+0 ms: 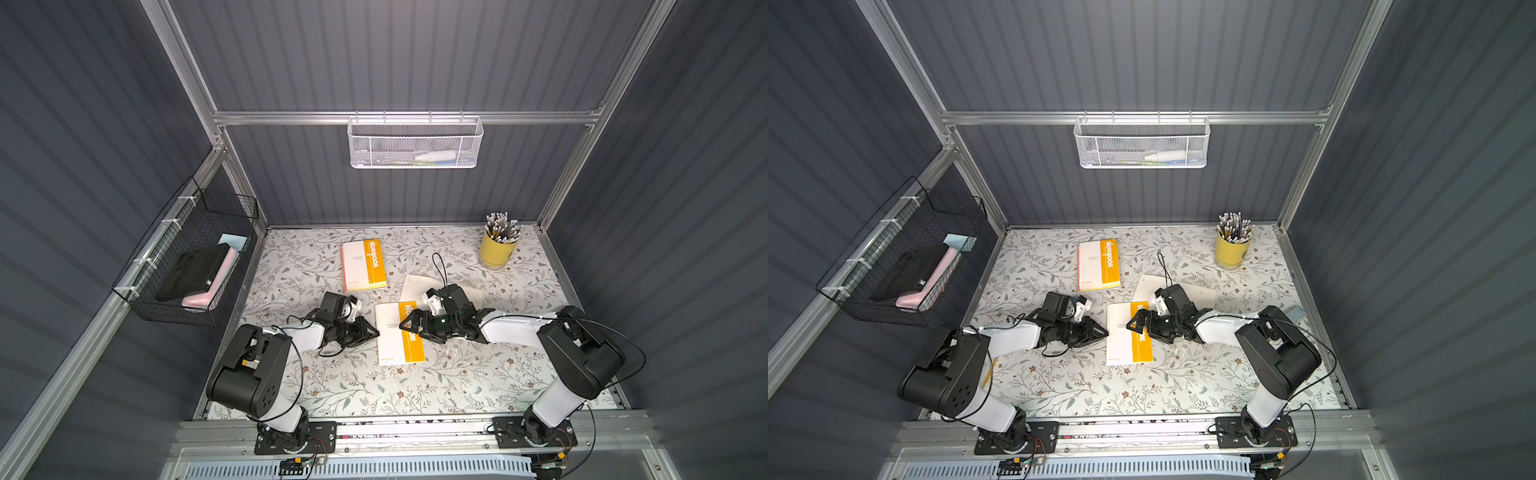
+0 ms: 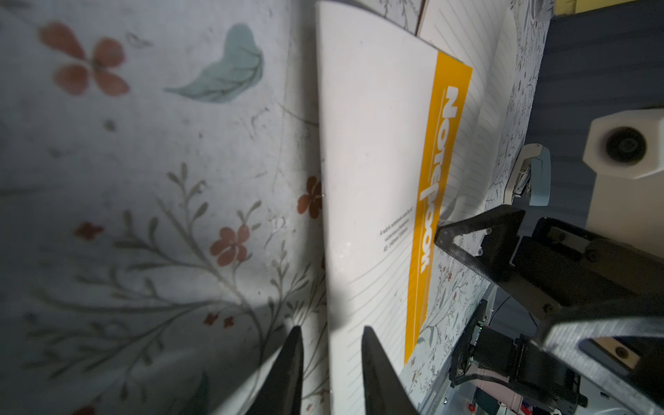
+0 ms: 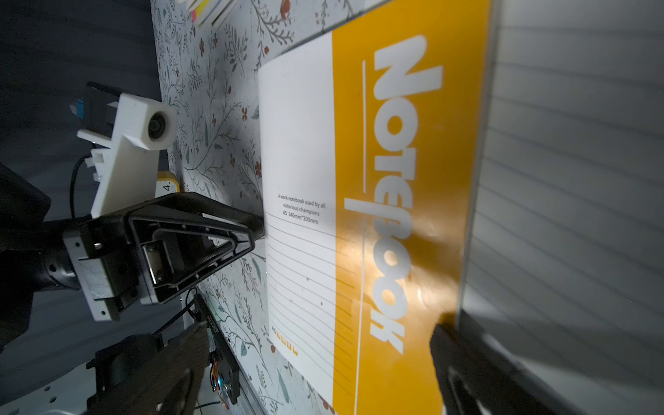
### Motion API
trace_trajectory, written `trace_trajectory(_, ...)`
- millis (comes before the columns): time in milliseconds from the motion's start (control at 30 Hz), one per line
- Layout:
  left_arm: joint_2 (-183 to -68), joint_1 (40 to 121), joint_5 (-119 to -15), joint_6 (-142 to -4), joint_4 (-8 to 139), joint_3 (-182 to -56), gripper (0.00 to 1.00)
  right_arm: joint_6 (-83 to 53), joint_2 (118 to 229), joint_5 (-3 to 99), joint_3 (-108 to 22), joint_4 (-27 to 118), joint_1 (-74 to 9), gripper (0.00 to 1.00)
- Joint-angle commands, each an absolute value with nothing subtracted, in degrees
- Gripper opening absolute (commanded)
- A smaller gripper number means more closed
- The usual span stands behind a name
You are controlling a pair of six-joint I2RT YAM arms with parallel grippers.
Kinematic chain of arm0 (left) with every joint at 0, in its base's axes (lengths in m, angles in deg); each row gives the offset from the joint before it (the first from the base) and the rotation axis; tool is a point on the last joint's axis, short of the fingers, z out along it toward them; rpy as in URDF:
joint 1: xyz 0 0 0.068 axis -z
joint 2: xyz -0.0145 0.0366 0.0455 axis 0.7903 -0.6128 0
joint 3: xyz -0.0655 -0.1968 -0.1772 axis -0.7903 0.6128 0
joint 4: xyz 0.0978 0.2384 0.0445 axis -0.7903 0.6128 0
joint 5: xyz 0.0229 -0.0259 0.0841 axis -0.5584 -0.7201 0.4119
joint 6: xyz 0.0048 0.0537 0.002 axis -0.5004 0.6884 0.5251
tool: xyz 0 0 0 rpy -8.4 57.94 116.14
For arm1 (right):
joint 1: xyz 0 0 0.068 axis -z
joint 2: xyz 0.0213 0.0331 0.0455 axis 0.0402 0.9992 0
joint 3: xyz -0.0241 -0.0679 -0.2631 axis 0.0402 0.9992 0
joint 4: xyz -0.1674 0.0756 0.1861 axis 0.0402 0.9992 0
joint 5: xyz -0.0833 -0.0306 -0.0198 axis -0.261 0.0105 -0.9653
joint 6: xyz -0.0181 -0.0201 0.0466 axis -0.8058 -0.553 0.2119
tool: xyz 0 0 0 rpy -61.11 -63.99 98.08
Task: Close the notebook
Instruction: Pick up the notebook from the center of the board.
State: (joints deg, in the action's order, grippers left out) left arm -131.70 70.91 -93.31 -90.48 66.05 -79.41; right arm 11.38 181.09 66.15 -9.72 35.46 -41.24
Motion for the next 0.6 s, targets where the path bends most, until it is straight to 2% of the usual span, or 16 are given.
trace_trajectory(0, -132.8, 70.6, -94.9, -91.7, 63.3, -78.3, 0.27, 10.6, 181.1, 65.5, -8.8, 36.7, -41.1, 0.99)
trace_trajectory(567, -136.7, 70.4, -99.0, -95.9, 52.0, -73.9, 0.24, 10.2, 181.3, 65.7, -9.3, 37.0, -41.2, 0.99)
